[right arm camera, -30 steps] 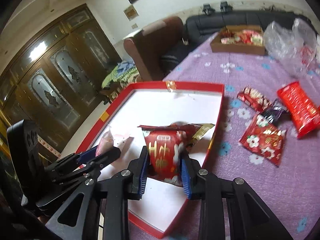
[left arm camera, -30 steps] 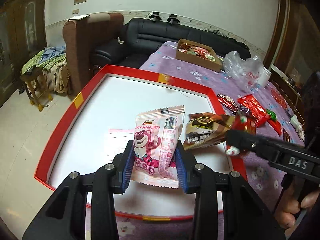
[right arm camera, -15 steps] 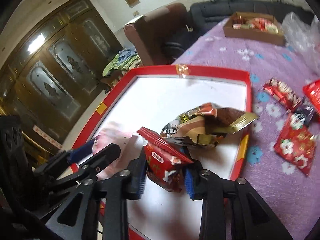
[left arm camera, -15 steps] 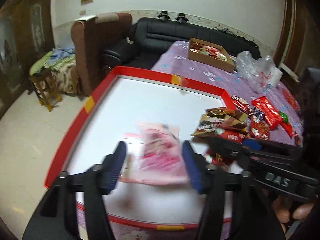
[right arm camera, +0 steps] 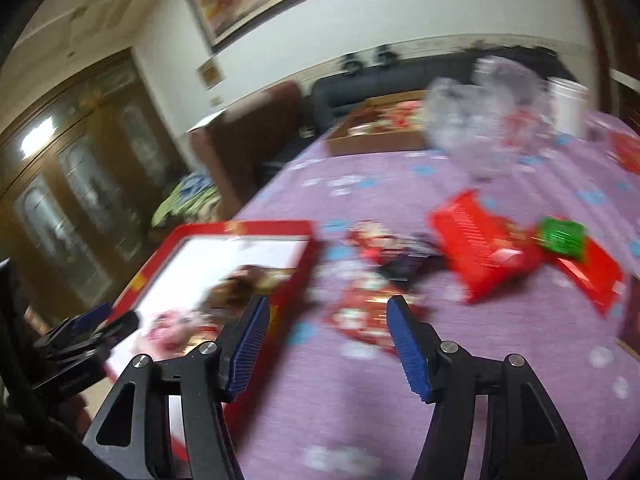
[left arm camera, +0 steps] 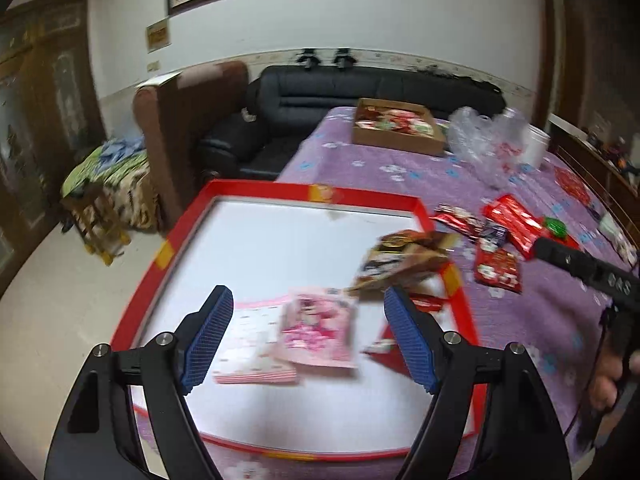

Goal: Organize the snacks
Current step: 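Grasp the brown 'Manly' biscuit packet with the right gripper while the left grasps a red wafer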

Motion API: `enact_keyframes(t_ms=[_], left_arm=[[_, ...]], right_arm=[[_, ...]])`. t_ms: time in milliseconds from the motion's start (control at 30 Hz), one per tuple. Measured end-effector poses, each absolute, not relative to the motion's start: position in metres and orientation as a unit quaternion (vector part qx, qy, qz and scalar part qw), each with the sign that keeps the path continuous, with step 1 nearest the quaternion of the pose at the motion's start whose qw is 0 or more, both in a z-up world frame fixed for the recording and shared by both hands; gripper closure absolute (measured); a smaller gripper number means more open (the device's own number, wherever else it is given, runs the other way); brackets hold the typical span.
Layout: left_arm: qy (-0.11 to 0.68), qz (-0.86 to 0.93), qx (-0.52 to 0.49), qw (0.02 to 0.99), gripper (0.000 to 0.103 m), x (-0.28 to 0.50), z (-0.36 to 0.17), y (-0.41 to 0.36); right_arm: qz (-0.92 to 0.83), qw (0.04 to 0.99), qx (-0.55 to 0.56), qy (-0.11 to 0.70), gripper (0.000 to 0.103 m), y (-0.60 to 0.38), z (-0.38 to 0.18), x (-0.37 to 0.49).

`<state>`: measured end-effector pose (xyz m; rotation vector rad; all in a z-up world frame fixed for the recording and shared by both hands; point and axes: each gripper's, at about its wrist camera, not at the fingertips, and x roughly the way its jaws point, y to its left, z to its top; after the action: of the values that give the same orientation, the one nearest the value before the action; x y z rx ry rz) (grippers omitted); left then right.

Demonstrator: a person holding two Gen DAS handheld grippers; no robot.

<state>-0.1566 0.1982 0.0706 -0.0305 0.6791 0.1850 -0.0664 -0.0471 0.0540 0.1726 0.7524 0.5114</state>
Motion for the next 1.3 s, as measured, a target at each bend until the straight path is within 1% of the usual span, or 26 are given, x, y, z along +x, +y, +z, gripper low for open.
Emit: enact_keyframes(t_ms=[100, 467, 567, 767, 933, 1033, 1067, 1133, 1167, 1200, 1300], left_arm=[[0.330, 0.067, 0.002, 0.942, 0.025, -0.155, 0.076, 0.177], [0.352, -0.023, 0.055, 0.934, 0.025, -0.152, 0.076, 0.096], [0.367, -0.046, 0.062, 0.927, 0.024, -0.149, 0.073, 0.079], [0.383, -0.069, 0.097, 0.916, 0.024, -0.130, 0.070, 0.049], [0.382, -0.073, 0.114, 0.914, 0.024, -0.111, 0.074, 0.044], [0.396, -0.065, 0.095, 0.911, 0.024, -0.101, 0.072, 0.051], [0.400, -0.062, 0.089, 0.910, 0.024, -0.098, 0.071, 0.054], [0.407, -0.056, 0.081, 0.908, 0.024, -0.094, 0.068, 0.056], [0.413, -0.054, 0.078, 0.906, 0.024, -0.089, 0.066, 0.056], [0.418, -0.054, 0.076, 0.904, 0.024, -0.086, 0.064, 0.055], [0.429, -0.059, 0.070, 0.899, 0.024, -0.075, 0.057, 0.049]], right_arm=[[0.206, 0.902, 0.114, 0.362, 0.040, -0.094, 0.049, -0.062], [0.073, 0.927, 0.189, 0.315, 0.040, -0.248, 0.049, -0.072], [0.050, 0.926, 0.203, 0.314, 0.035, -0.280, 0.049, -0.075], [0.029, 0.906, 0.232, 0.354, 0.034, -0.301, 0.041, -0.066], [-0.005, 0.902, 0.187, 0.388, 0.034, -0.279, 0.036, -0.048], [-0.012, 0.896, 0.168, 0.411, 0.039, -0.265, 0.029, -0.034], [-0.022, 0.895, 0.158, 0.417, 0.045, -0.260, 0.025, -0.030], [-0.039, 0.891, 0.137, 0.431, 0.051, -0.253, 0.016, -0.024], [-0.040, 0.887, 0.135, 0.439, 0.052, -0.252, 0.011, -0.020], [-0.045, 0.894, 0.122, 0.429, 0.054, -0.250, 0.010, -0.021], [-0.054, 0.901, 0.089, 0.421, 0.057, -0.243, 0.008, -0.022]])
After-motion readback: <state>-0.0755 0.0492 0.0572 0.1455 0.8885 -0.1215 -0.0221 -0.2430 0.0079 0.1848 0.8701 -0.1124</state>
